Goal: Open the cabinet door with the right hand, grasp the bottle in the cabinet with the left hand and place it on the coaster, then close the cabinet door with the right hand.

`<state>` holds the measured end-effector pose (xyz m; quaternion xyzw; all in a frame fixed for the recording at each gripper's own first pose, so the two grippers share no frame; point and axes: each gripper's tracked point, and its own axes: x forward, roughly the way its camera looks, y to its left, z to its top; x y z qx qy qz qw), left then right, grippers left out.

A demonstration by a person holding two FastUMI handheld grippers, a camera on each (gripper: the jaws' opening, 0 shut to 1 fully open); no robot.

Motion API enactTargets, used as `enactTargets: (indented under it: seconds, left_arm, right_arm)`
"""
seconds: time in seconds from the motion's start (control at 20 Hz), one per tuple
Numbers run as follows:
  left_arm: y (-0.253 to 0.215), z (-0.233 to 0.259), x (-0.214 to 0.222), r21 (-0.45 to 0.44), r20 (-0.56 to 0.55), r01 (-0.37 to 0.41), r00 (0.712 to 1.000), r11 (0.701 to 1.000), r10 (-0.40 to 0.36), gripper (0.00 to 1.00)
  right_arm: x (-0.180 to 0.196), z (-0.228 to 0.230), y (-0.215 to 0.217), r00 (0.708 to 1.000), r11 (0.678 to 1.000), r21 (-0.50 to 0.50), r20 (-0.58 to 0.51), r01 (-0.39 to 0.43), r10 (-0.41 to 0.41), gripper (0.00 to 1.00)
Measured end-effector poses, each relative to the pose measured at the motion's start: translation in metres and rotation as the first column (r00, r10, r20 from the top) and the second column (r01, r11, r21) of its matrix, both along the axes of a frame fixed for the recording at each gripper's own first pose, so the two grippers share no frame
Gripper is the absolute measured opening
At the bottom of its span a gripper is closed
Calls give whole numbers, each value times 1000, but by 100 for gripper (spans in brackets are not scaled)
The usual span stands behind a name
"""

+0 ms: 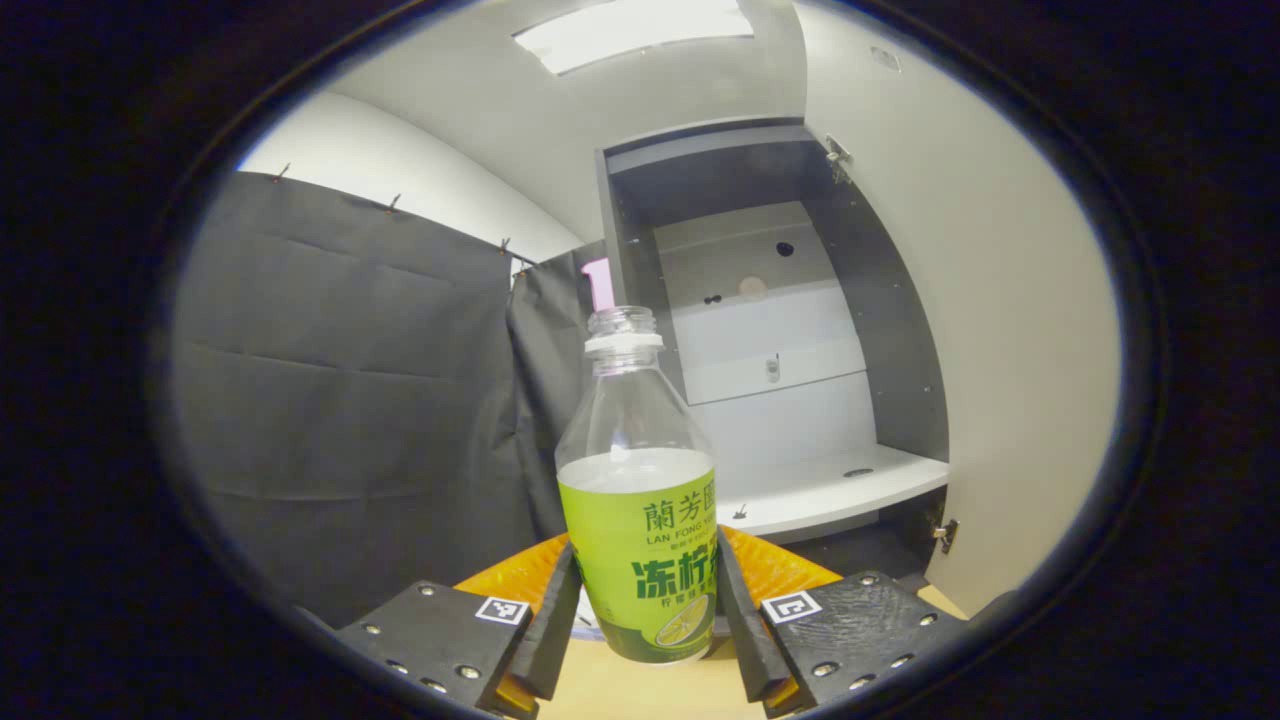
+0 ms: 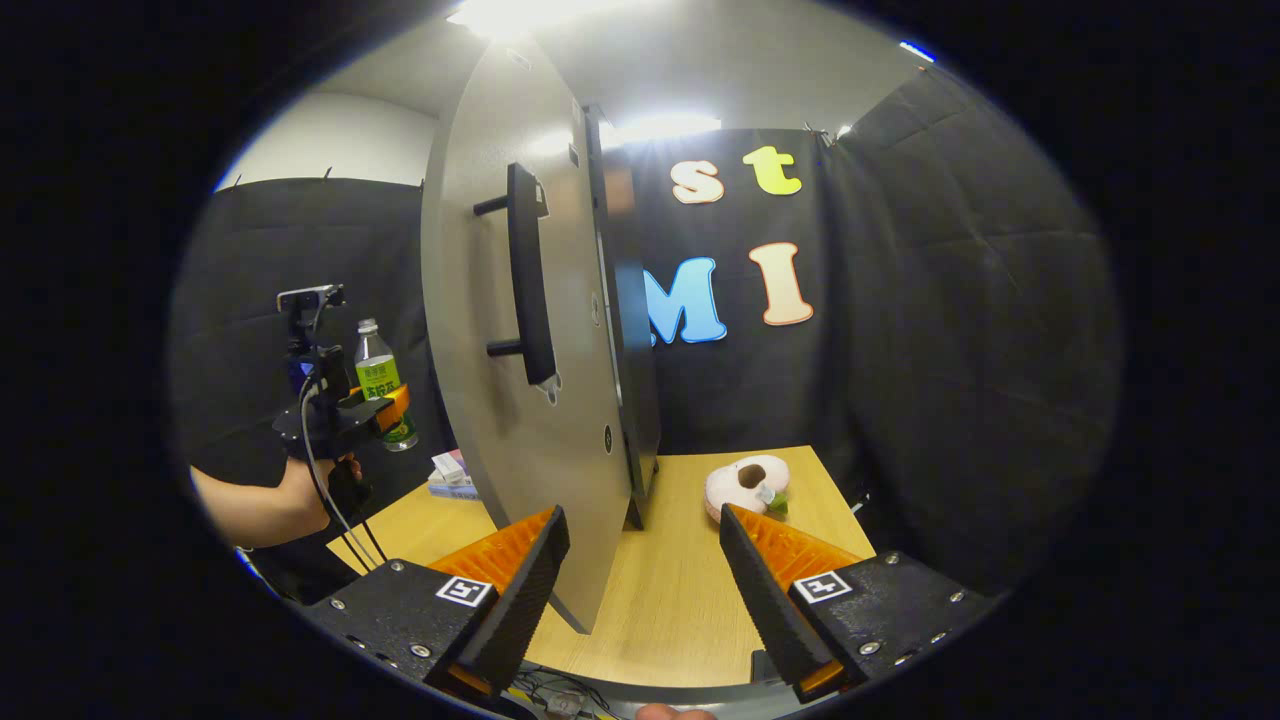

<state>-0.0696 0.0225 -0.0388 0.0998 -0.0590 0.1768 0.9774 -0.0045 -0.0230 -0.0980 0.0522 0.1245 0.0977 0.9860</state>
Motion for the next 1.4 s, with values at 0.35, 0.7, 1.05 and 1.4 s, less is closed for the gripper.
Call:
enactTargets:
  seconds: [0.35, 0.7, 1.05, 1.4]
  left_arm:
    - [7, -112, -53, -39, -42, -24, 999, 999, 23, 69]
    - [14, -192, -80, -87, -55, -63, 997, 994, 59, 69]
    - [19, -289, -107, -148, -124, -63, 991, 987, 45, 69]
    - [13, -317, -110, -187, -128, -54, 991, 981, 30, 69]
  right_arm:
    - [-6, -88, 7, 975, 999, 17, -220, 48, -43, 94]
    - [-7, -152, -15, 928, 982, -49, -322, 181, -187, 94]
    - [-9, -190, -8, 875, 968, -71, -417, 240, -247, 95]
    - [-13, -204, -3, 861, 976, -82, -461, 202, -216, 95]
